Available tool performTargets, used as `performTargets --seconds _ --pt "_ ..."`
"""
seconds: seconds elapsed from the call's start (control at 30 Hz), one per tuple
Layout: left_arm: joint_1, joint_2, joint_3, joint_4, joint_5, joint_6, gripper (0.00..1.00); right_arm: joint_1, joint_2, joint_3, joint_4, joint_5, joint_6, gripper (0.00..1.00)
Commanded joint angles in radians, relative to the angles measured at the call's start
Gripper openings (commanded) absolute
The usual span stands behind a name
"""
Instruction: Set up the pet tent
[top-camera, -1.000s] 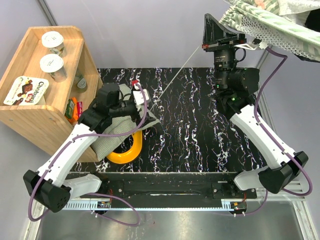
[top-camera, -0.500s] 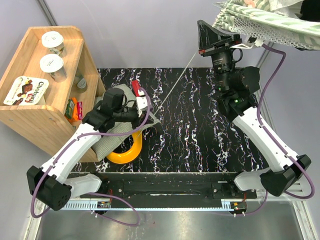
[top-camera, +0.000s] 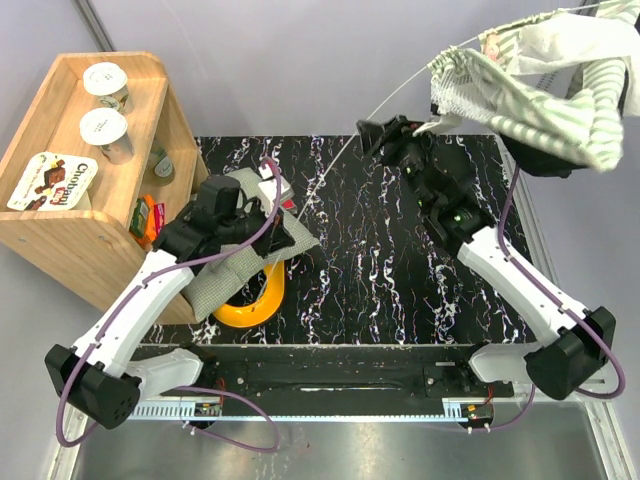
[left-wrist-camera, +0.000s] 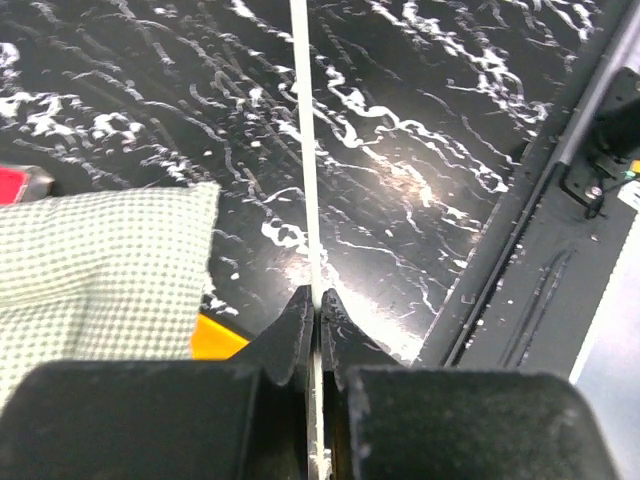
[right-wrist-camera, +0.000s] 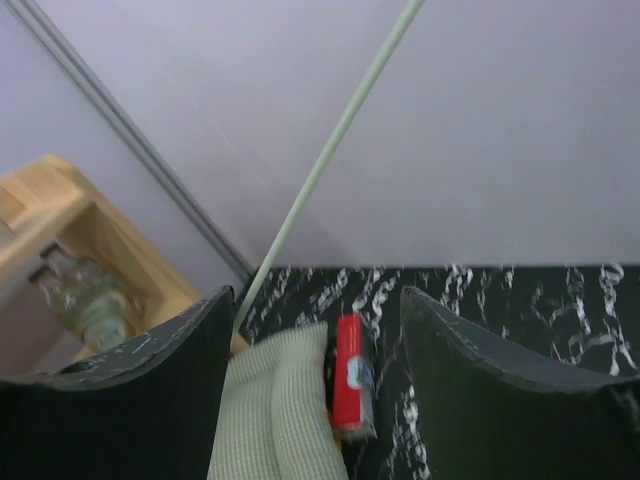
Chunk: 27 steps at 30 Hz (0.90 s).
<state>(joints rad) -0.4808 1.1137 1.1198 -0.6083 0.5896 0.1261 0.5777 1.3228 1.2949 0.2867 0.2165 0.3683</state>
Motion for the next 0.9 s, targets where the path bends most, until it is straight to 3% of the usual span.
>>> performTargets --seconds 0.0,0.23,0.43,0.63,0.87 --pt "0.024 -0.014 0.139 0.087 -0.117 0.059 0.00 0.008 -0.092 -0.118 -0.141 -0.181 -0.057 0.75" --pt "0.087 0.058 0.198 0.102 -0.076 0.055 0.00 0.008 -0.136 -0.336 -0.087 -0.410 -0.062 0.81" --pt "0.088 0.052 0.193 0.160 -0.008 0.003 0.00 0.016 -0.011 -0.315 -0.153 -0.554 -0.052 0.80" --pt "0.100 0.043 0.235 0.202 0.010 -0.054 0.00 0.062 0.182 -0.246 -0.202 -0.840 -0.023 0.80" --pt "0.100 0.052 0.209 0.255 0.039 -0.097 0.00 0.120 0.312 -0.203 -0.195 -0.818 0.024 0.77"
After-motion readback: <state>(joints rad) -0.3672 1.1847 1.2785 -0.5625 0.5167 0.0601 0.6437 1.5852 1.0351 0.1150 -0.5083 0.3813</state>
